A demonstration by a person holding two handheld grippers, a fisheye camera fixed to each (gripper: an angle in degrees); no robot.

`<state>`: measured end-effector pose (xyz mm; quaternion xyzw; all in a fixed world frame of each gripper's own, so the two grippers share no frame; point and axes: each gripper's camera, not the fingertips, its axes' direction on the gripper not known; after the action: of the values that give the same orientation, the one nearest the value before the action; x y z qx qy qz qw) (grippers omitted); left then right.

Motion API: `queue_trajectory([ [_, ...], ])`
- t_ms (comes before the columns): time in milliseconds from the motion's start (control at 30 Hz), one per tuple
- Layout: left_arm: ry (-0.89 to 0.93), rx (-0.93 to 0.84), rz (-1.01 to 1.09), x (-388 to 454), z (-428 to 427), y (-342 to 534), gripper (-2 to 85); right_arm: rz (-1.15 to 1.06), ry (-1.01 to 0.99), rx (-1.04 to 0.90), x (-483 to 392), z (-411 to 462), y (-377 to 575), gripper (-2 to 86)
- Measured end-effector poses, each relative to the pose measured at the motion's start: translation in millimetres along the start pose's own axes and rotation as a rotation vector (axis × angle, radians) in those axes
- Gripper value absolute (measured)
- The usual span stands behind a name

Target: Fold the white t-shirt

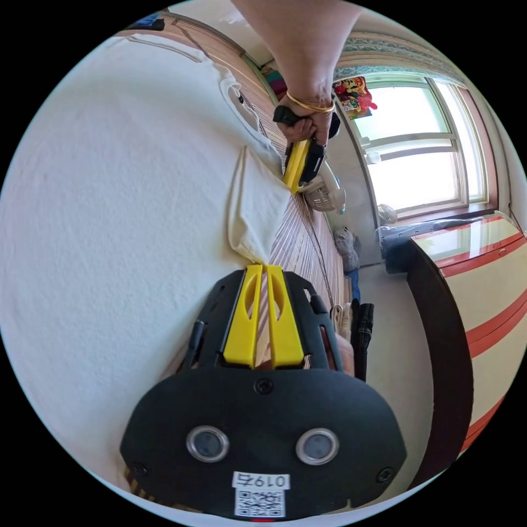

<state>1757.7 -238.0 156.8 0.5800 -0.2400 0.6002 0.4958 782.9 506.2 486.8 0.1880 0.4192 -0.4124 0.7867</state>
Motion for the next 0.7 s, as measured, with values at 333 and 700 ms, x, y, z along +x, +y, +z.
queue_trajectory([
  [333,0.065,0.110,0.103,36,-20,53,1.0,0.014,0.015,0.007,6,-1,0,1.7],
  [700,0.019,0.028,0.342,105,36,190,0.8,0.091,-0.115,0.104,58,-28,19,6.2],
])
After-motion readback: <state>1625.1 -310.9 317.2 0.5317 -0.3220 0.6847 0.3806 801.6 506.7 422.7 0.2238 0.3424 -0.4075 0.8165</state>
